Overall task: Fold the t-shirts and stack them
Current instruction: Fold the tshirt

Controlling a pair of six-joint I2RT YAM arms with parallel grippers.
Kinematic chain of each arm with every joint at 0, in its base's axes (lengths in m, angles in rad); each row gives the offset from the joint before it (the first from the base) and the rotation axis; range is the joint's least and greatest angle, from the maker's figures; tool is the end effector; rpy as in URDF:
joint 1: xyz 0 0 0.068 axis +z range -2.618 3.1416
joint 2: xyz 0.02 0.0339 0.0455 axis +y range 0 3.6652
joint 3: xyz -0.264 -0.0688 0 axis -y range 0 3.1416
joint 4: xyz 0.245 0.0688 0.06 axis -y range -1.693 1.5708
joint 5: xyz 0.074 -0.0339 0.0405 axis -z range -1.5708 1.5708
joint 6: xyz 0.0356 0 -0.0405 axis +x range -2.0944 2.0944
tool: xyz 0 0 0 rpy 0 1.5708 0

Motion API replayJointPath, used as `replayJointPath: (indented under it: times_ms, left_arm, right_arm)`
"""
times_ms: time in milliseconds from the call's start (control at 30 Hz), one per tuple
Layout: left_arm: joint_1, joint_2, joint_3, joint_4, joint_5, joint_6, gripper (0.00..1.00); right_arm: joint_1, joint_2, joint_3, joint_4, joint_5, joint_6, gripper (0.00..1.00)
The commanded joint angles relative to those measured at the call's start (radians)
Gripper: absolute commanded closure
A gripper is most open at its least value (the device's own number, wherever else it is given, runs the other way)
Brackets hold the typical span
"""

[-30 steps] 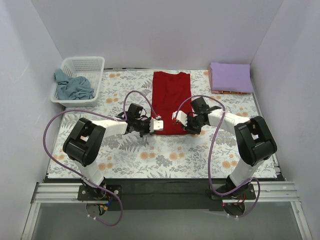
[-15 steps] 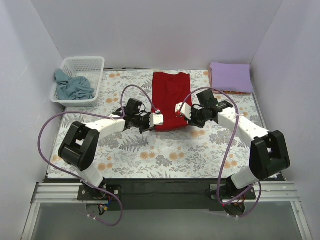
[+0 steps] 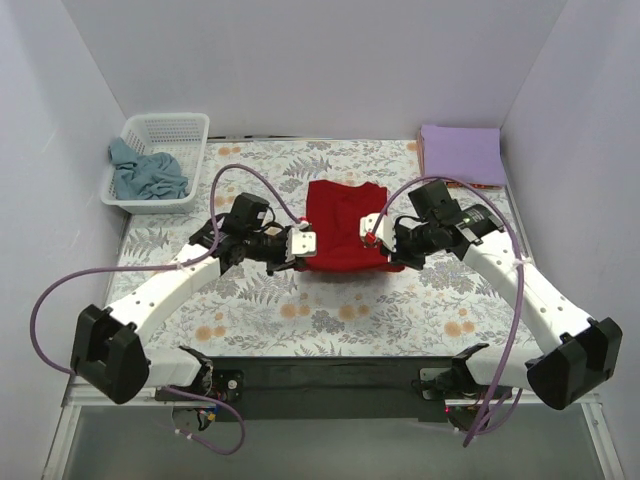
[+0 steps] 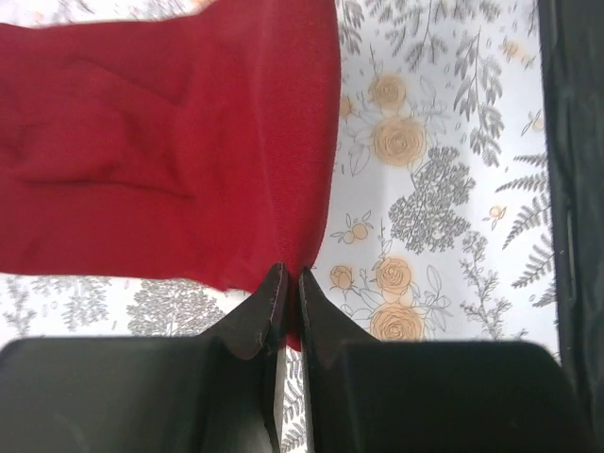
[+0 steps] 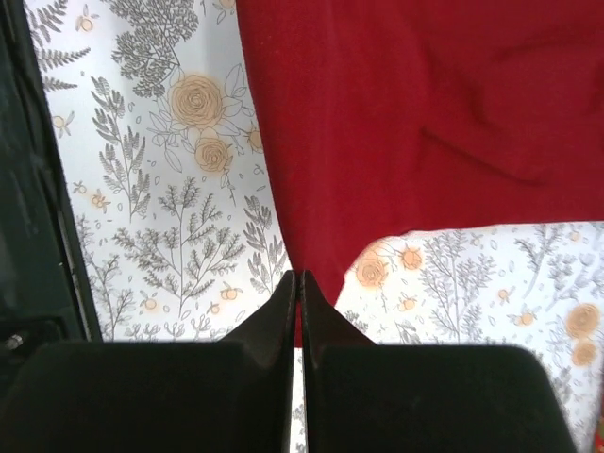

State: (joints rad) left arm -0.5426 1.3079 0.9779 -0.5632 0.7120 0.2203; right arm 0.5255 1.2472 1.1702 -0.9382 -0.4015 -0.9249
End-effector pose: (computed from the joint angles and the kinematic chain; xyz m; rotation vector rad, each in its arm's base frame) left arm 0.2157 -0.1572 0.2672 1.1858 2.1113 -1.0170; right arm 0.2017 0.1331 0.3141 -1.7665 1.7745 0.3571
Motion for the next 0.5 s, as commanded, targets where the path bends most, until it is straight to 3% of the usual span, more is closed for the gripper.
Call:
replayJointPath:
  times_ms: [0, 267, 467]
  left_arm:
    - [0.009, -0.084, 0.07, -0.077, 0.024, -0.085, 1.0]
    - [0.138, 0.161, 0.312, 0.003, 0.015, -0.113, 1.0]
    - [0.159, 0.453, 0.462, 0.106, -0.042, -0.11, 1.0]
  right_arm:
    - [-0.002, -0.014, 0.129, -0.128, -0.023, 0.031, 0.99]
    - [-0.108, 0.205, 0.307, -0.122, -0.054, -0.096, 0.99]
    - [-0.197, 0.553, 0.556, -0.117, -0.062, -0.17, 0.99]
